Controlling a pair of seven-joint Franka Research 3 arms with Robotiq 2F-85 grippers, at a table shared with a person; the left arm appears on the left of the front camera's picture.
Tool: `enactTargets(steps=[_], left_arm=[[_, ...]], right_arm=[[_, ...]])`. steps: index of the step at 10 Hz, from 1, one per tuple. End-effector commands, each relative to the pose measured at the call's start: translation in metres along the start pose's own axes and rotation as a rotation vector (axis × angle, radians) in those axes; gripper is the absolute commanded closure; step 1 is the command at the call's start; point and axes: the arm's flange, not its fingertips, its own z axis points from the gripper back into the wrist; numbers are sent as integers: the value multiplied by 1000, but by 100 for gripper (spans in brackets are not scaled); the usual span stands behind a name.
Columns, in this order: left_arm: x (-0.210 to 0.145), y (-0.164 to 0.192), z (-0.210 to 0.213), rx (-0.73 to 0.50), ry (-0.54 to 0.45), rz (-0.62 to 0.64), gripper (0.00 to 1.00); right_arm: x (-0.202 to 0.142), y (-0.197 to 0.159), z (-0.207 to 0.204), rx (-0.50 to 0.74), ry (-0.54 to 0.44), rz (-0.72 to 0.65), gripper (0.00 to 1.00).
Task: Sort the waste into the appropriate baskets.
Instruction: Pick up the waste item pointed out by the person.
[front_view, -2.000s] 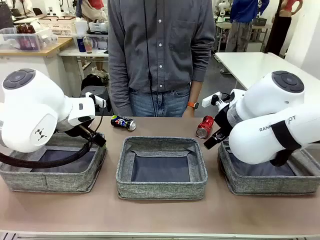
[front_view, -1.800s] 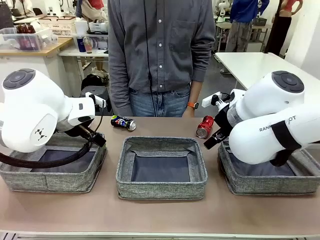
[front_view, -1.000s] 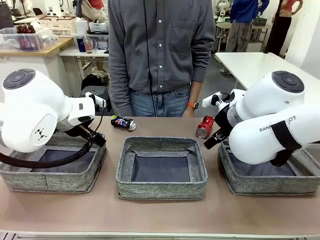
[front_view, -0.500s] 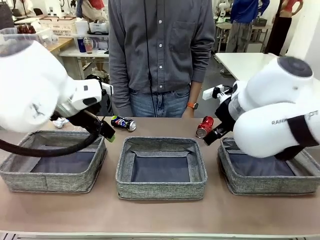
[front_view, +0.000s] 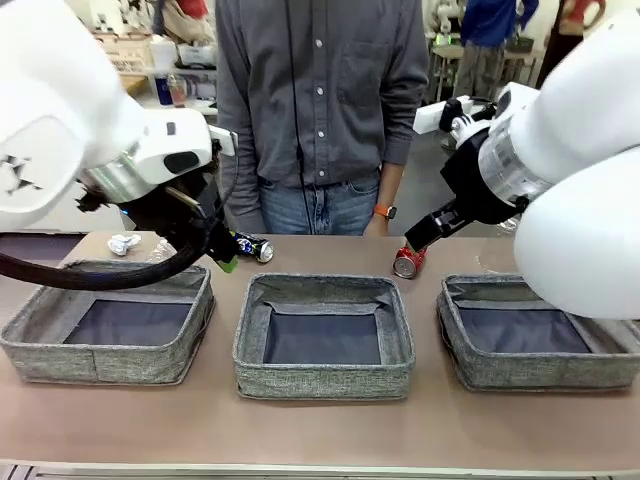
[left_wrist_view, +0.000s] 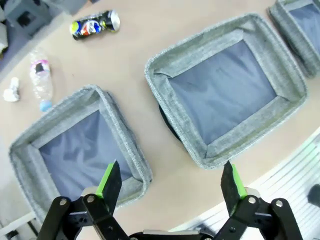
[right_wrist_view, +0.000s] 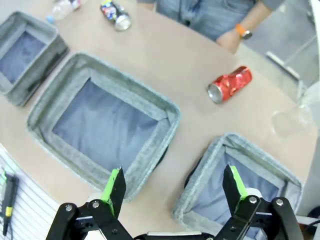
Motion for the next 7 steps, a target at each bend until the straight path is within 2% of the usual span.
enactTargets(steps=[1,2,3,5,6,7], left_arm=[[0,2,0,-5,0,1,0],[2,3,-2,-111,18,-65,0],[2,10,3,-242,7,-92,0],[-16,42,18,-632,-18,-118,0],[-28,58,23,-799,-61,-134,0],[-42,72,26,-926,-144,-122,0]], right_arm=[[1,-3,-6,4,5,-3,0],[-4,-8,-2,35,38,-54,0],[-8,-14,7,118,4,-119,0],[-21,-36,38,458,-28,-376,0],[-32,-48,50,578,-69,-460,0],[-45,-62,59,664,-121,-508,0]])
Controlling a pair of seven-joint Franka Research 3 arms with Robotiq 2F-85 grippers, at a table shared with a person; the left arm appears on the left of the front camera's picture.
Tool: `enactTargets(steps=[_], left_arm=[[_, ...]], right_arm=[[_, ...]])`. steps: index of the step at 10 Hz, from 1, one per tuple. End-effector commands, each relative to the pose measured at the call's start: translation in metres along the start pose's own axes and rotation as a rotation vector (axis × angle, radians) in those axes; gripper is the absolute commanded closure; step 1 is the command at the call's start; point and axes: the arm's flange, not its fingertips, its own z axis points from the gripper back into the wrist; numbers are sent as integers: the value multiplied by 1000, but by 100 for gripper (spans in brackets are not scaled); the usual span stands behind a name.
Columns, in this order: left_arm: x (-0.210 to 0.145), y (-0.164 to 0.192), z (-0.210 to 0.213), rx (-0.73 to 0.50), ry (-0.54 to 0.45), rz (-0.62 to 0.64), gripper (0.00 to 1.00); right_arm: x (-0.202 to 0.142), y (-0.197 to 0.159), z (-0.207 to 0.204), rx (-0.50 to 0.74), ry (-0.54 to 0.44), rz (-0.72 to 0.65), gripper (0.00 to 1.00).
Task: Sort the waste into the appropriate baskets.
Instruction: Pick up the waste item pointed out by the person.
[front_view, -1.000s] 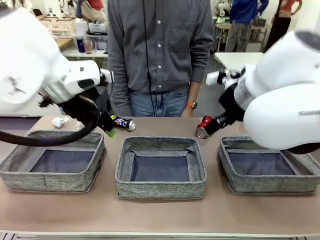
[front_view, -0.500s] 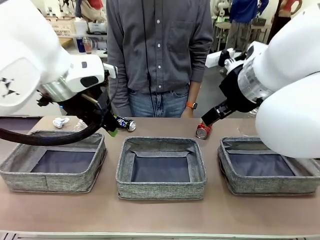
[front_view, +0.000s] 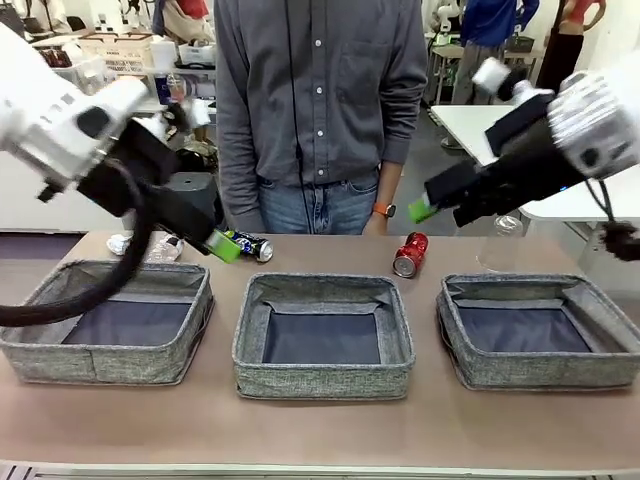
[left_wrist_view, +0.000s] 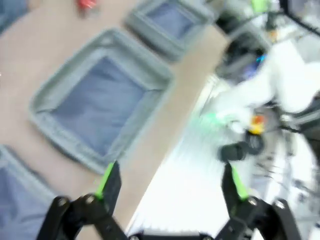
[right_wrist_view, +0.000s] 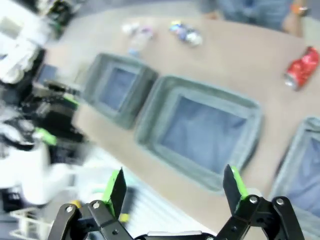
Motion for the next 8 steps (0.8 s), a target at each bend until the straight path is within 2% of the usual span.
enactTargets(steps=[1,2,4,5,6,7,8], left_arm=[[-32,19,28,-263,-81,42,0],[-41,24,35,-316,-166,35,0],[-56,38,41,-391,-314,32,0],[-66,43,39,-397,-382,50,0],[-72,48,35,-393,-396,71,0],[-78,58,35,-372,-403,112,0],[-78,70,30,-240,-309,295,0]], right_arm=[[-37,-35,31,221,-101,-125,0],[-44,-59,46,324,-163,-177,0],[-50,-100,50,397,-204,-274,0],[-50,-122,44,416,-194,-317,0],[-51,-140,36,450,-183,-341,0],[-51,-147,34,464,-212,-316,0],[-50,-144,31,307,-251,-240,0]])
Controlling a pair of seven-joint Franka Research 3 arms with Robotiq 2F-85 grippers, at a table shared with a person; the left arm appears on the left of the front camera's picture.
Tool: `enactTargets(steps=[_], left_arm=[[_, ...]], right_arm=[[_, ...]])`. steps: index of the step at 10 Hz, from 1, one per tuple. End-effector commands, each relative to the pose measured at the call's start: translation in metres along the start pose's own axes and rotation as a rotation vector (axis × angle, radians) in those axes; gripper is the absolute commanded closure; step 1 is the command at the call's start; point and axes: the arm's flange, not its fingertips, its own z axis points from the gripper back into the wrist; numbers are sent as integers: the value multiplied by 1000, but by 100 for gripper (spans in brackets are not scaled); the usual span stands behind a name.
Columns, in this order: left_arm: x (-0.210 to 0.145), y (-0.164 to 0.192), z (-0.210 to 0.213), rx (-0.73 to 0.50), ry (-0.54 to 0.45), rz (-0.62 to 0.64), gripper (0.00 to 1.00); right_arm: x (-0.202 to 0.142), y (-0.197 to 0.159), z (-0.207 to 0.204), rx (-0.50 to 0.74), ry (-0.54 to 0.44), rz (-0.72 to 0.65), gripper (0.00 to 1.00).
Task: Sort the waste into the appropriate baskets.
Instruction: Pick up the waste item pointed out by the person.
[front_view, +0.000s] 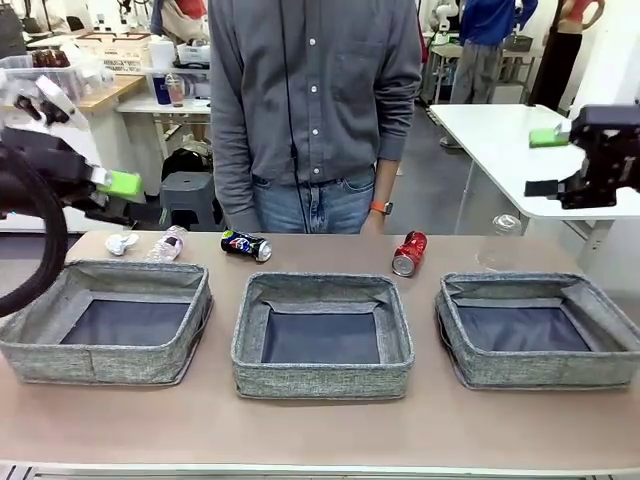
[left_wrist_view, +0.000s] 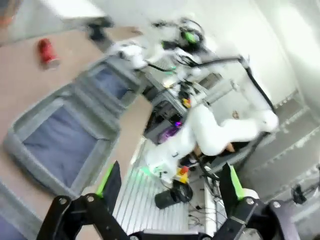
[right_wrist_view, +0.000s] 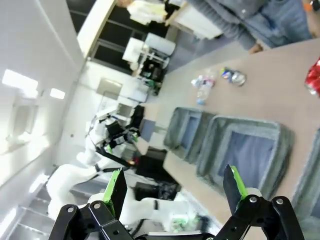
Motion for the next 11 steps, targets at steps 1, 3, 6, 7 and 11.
enactTargets(steps=[1,3,6,7,11], left_arm=[[3,-18,0,-75,-8,-62,0],[3,-18,0,-75,-8,-62,0],[3,-18,0,-75,-8,-62,0],[3,-18,0,-75,-8,-62,0],[3,-18,0,-75,-8,-62,0]], right_arm=[[-1,18,3,33,5,-35,0],[-1,18,3,33,5,-35,0],[-1,18,3,33,5,-35,0],[-1,18,3,33,5,-35,0],[-1,18,3,33,5,-35,0]])
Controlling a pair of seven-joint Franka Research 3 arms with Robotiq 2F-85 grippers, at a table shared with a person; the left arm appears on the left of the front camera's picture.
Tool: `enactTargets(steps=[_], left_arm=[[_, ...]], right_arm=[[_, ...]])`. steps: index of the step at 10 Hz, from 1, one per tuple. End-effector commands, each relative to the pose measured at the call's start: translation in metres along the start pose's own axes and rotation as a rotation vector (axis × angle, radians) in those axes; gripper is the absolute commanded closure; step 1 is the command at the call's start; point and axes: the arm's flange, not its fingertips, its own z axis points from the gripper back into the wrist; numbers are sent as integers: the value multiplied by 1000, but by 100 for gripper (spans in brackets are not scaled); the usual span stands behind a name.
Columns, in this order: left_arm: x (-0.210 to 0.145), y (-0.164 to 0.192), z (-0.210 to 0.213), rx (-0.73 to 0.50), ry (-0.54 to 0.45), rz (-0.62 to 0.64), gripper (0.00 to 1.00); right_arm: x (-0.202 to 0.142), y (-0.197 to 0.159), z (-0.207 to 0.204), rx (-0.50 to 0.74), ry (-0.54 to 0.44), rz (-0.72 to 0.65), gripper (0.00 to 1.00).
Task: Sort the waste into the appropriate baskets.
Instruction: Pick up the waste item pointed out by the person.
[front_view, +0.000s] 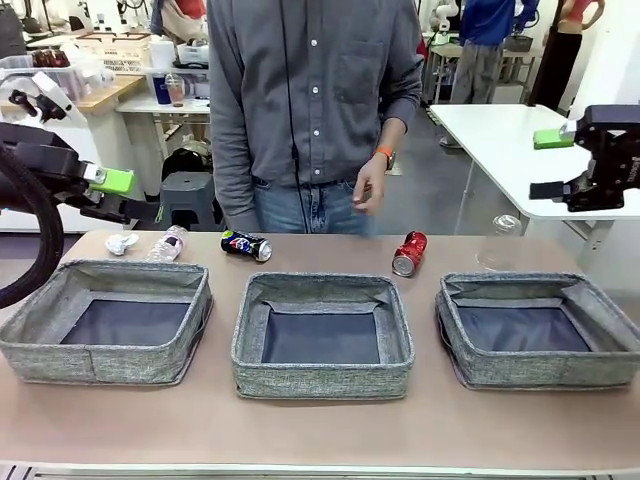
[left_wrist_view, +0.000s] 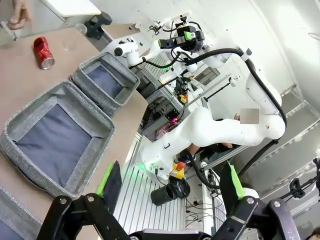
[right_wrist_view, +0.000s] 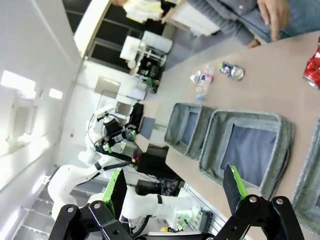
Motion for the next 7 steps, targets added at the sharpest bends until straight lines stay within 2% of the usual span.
enactTargets(steps=[1,7], left_arm=[[0,1,-2,-19,-20,-25,0],[0,1,-2,-19,-20,-25,0]], right_arm=[[5,2,-3,23,-13,5,0],[5,2,-3,23,-13,5,0]])
